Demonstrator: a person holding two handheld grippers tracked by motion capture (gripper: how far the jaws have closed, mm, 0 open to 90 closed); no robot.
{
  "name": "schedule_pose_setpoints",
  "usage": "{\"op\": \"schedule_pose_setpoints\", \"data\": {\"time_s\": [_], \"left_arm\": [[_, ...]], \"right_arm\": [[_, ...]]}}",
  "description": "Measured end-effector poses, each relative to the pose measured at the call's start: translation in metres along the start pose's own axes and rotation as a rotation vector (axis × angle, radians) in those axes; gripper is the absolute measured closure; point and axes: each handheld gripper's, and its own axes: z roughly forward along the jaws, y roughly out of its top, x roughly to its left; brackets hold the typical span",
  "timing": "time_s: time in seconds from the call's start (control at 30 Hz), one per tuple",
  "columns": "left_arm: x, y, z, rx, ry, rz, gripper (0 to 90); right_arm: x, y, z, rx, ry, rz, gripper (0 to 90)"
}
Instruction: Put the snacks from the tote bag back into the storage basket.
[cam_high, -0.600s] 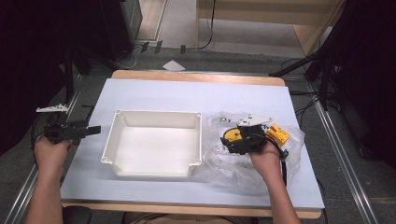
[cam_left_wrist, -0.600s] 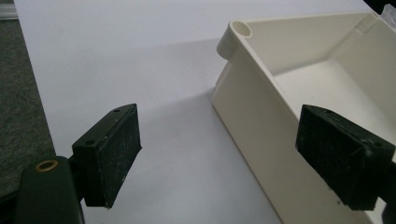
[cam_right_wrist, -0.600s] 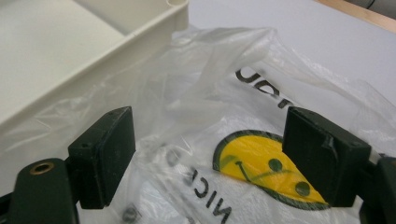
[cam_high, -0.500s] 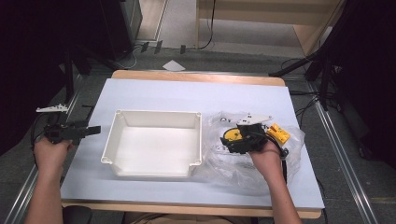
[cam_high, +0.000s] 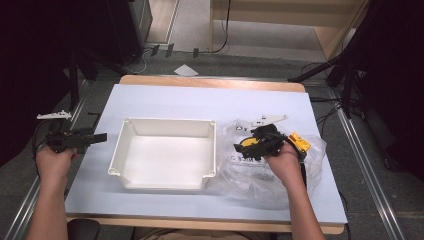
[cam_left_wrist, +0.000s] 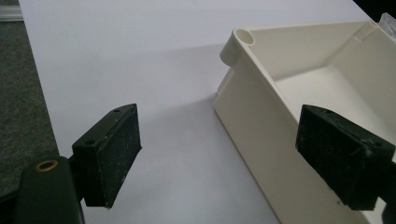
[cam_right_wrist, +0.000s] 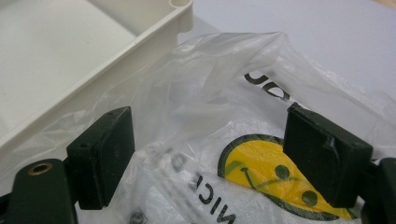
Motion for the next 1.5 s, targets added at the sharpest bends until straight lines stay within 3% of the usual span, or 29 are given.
{"op": "schedule_pose_setpoints", "data": {"time_s": [0.43, 0.77, 0.93, 1.13, 1.33, 1.5], "left_arm": [[0.002, -0.001, -0.001, -0.004, 0.007, -0.004, 14.9], [0.002, 0.000, 0.002, 0.004, -0.007, -0.002, 14.9], [0.005, 0.000, 0.004, 0.011, -0.006, -0.006, 14.9], [0.003, 0.000, 0.008, 0.025, -0.007, 0.000, 14.9], [0.004, 0.000, 0.008, 0.025, -0.011, 0.000, 14.9], [0.004, 0.000, 0.007, 0.019, -0.012, -0.001, 14.9]], "right_arm": [[-0.013, 0.007, -0.002, 0.058, 0.022, 0.022, 18.4], [-0.010, 0.008, -0.011, 0.105, 0.038, 0.011, 15.3], [-0.008, 0.010, -0.013, 0.117, -0.007, 0.038, 16.3], [-0.010, 0.010, -0.020, 0.154, -0.006, 0.029, 16.9], [-0.018, 0.012, -0.031, 0.151, 0.019, 0.040, 16.3], [-0.017, 0.014, -0.039, 0.142, 0.004, 0.032, 19.3]]}}
